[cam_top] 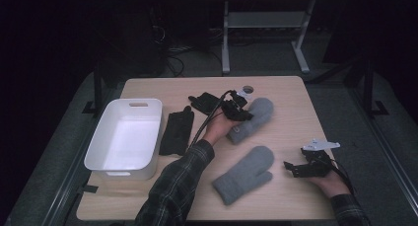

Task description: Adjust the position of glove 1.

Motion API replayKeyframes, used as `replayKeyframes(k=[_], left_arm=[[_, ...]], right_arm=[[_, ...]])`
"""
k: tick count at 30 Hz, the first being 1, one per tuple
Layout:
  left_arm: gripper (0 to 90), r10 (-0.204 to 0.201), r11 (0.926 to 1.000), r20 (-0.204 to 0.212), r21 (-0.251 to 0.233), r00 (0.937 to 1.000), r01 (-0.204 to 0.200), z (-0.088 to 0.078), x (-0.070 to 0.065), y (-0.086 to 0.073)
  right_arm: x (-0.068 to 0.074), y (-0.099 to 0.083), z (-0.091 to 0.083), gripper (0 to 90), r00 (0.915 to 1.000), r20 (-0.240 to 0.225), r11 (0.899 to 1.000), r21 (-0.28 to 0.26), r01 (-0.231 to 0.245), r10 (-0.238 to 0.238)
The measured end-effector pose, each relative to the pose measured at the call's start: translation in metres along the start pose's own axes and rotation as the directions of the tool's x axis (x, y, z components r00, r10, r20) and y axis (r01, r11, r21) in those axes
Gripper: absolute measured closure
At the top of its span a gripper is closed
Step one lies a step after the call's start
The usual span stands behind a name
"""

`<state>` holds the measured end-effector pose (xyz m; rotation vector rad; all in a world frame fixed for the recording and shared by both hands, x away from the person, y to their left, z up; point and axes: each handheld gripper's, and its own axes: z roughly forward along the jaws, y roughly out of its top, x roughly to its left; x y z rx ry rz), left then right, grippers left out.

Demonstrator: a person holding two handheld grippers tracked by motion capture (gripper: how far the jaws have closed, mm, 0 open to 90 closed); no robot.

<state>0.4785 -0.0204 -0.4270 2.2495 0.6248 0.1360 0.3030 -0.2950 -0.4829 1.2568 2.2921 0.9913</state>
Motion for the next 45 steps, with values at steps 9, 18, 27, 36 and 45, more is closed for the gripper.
replayKeyframes(k=[9,18,27,36,45], left_arm=[[82.3,-0.013,0.9996,0.016,0.024,0.9998,0.012,-0.031,-0.014,0.004],[82.8,-0.046,0.9988,0.055,0.016,0.9974,0.046,-0.065,-0.027,-0.002],[82.9,-0.053,0.9981,0.081,0.037,0.9953,0.05,-0.086,-0.048,-0.013],[82.9,-0.042,0.9981,0.102,0.049,0.9939,0.037,-0.098,-0.078,-0.028],[82.9,-0.024,0.9967,0.109,0.08,0.9937,0.015,-0.104,-0.104,-0.039]], right_arm=[[0.0,0.0,0.0,10.2,1.0,0.0,1.0,-0.001,-0.001,0.001],[0.0,0.0,0.0,10.2,1.0,0.002,1.0,0.0,-0.001,0.001],[0.0,0.0,0.0,10.2,1.0,0.003,1.0,-0.002,0.001,-0.001],[0.0,0.0,0.0,10.3,1.0,0.003,1.0,-0.002,0.002,-0.002],[0.0,0.0,0.0,10.3,1.0,0.003,1.0,-0.003,0.001,-0.001]])
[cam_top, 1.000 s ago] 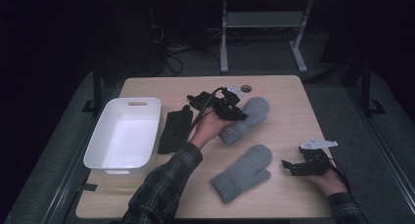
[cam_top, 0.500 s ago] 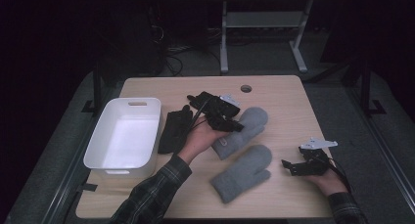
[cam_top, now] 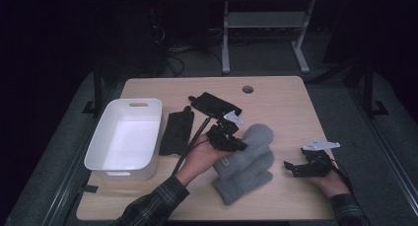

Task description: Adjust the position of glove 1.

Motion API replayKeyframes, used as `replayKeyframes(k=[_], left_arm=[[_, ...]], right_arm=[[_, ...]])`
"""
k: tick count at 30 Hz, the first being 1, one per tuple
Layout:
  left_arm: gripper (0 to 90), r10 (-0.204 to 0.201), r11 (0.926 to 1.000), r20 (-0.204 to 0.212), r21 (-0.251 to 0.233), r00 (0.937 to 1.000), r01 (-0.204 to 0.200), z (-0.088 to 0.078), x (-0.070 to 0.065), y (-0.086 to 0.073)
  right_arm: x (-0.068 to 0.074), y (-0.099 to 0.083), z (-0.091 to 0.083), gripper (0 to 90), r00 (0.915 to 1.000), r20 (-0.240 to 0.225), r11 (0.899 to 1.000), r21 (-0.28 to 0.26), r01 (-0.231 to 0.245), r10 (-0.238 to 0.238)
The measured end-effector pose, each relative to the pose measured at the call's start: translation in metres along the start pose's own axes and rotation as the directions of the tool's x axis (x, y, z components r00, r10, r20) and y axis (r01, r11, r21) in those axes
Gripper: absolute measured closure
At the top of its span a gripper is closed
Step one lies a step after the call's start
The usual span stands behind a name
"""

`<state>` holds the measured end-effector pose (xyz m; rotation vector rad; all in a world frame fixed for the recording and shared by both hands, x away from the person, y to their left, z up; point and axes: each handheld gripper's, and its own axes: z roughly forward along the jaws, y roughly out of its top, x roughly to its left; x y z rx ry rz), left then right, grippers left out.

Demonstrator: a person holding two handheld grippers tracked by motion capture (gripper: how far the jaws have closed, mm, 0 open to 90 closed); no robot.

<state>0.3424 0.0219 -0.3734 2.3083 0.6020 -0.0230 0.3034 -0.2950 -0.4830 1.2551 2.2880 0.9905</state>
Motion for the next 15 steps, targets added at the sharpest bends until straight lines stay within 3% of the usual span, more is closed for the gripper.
replayKeyframes(k=[15], left_arm=[[83.0,-0.025,0.9985,0.027,0.049,0.9993,0.024,0.021,-0.021,-0.02]], right_arm=[[0.0,0.0,0.0,10.3,1.0,0.0,1.0,0.001,-0.001,0.001]])
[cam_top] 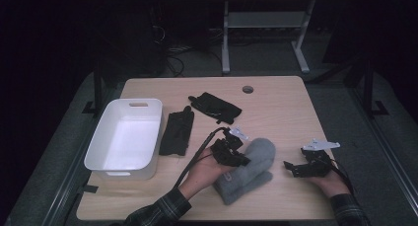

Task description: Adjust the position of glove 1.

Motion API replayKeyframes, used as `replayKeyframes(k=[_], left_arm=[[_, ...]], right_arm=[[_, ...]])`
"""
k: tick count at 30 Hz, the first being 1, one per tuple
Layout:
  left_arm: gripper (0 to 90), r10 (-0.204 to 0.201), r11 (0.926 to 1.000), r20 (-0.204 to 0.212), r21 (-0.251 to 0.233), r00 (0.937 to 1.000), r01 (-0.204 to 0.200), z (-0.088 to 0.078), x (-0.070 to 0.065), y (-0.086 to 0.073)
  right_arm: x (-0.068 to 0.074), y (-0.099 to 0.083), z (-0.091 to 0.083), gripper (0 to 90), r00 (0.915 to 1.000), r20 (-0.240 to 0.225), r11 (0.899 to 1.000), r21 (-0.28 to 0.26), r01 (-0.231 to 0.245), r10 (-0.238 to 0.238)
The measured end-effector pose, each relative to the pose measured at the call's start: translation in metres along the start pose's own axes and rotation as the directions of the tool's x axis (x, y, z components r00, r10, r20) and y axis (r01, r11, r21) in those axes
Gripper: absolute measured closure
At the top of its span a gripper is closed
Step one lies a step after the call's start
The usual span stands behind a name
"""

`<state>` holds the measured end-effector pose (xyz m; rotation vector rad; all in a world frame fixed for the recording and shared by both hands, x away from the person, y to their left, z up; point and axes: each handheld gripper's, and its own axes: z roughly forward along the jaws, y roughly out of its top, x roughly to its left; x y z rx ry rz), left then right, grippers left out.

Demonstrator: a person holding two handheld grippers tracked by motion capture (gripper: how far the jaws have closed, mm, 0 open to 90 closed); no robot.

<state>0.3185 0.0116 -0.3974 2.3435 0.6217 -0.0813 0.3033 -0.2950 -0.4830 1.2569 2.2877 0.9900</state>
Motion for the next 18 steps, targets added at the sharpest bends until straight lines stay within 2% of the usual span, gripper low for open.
replayKeyframes(k=[5,9,11,15,16,18], left_arm=[[82.6,-0.004,0.9999,0.009,0.015,1.0,0.003,0.008,0.0,-0.003],[79.4,0.015,0.9996,0.008,0.023,0.9998,-0.015,0.013,-0.001,-0.005],[72.3,0.042,0.9989,-0.003,0.021,0.9991,-0.042,0.013,-0.002,-0.005],[52.5,0.079,0.9968,-0.012,0.015,0.9968,-0.079,0.009,-0.003,-0.004],[51.2,0.086,0.9962,-0.012,0.014,0.9962,-0.086,0.006,-0.004,-0.003],[48.1,0.079,0.9967,-0.008,-0.019,0.9968,-0.08,0.001,-0.005,-0.003]], right_arm=[[0.0,0.0,0.0,10.3,1.0,0.0,1.0,0.0,0.0,0.0],[0.0,0.0,0.0,10.3,1.0,0.0,1.0,0.0,0.001,-0.001],[0.0,0.0,0.0,10.3,1.0,0.0,1.0,0.0,0.001,-0.001],[0.0,0.0,0.0,10.3,1.0,0.0,1.0,0.0,0.001,-0.001],[0.0,0.0,0.0,10.3,1.0,0.0,1.0,0.0,0.001,-0.001],[0.0,0.0,0.0,10.3,1.0,0.0,1.0,0.0,0.0,0.0]])
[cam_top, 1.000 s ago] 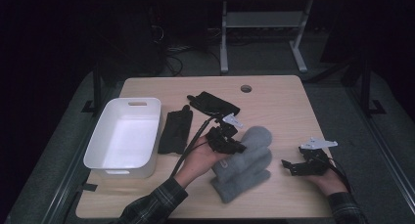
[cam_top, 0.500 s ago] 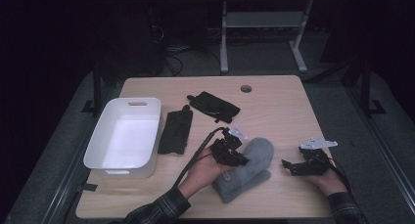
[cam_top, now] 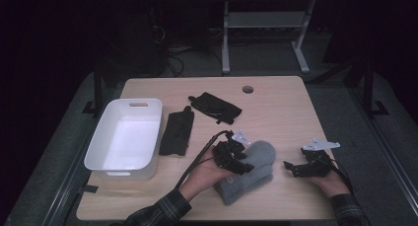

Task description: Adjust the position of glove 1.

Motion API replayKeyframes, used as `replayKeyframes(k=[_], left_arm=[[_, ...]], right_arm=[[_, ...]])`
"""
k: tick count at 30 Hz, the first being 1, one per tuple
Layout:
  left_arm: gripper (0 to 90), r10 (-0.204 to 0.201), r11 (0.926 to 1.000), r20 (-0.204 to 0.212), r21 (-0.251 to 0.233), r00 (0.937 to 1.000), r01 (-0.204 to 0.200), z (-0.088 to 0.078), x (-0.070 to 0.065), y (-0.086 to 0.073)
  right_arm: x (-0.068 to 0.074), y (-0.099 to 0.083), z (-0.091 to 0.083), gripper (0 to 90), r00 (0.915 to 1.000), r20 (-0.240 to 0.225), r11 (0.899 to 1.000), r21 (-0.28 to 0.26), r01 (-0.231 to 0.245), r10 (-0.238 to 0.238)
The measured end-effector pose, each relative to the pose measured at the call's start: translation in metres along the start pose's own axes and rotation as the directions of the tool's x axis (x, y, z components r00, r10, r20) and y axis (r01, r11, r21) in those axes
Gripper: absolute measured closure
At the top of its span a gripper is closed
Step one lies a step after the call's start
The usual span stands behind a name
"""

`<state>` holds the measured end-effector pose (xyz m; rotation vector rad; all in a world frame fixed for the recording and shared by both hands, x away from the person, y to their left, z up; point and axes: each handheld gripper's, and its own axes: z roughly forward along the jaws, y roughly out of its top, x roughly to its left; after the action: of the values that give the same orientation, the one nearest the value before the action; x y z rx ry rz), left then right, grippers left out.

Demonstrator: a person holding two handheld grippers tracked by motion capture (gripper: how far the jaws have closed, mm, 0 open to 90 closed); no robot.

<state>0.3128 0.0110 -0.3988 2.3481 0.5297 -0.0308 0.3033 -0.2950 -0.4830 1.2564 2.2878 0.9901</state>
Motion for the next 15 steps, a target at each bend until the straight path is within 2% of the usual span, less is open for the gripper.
replayKeyframes(k=[4,7,9,11,15], left_arm=[[48.3,0.016,0.9995,-0.01,-0.026,0.9998,-0.016,-0.015,-0.002,-0.001],[49.9,0.02,0.999,-0.037,-0.04,0.9991,-0.022,-0.025,-0.004,-0.006],[47.9,0.014,0.999,-0.039,-0.043,0.9991,-0.016,-0.033,-0.001,-0.01],[45.4,-0.011,0.998,-0.038,-0.063,0.9992,0.009,-0.039,0.001,-0.017],[44.0,-0.016,0.9972,-0.049,-0.074,0.9987,0.013,-0.049,0.006,-0.033]], right_arm=[[0.0,0.0,0.0,10.3,1.0,0.001,1.0,0.0,-0.002,0.002],[0.0,0.0,0.0,10.3,1.0,0.0,1.0,0.0,0.0,0.0],[0.0,0.0,0.0,10.3,1.0,0.0,1.0,0.0,0.0,0.0],[0.0,0.0,0.0,10.3,1.0,0.0,1.0,0.0,0.0,0.0],[0.0,0.0,0.0,10.3,1.0,0.0,1.0,0.0,0.001,-0.001]])
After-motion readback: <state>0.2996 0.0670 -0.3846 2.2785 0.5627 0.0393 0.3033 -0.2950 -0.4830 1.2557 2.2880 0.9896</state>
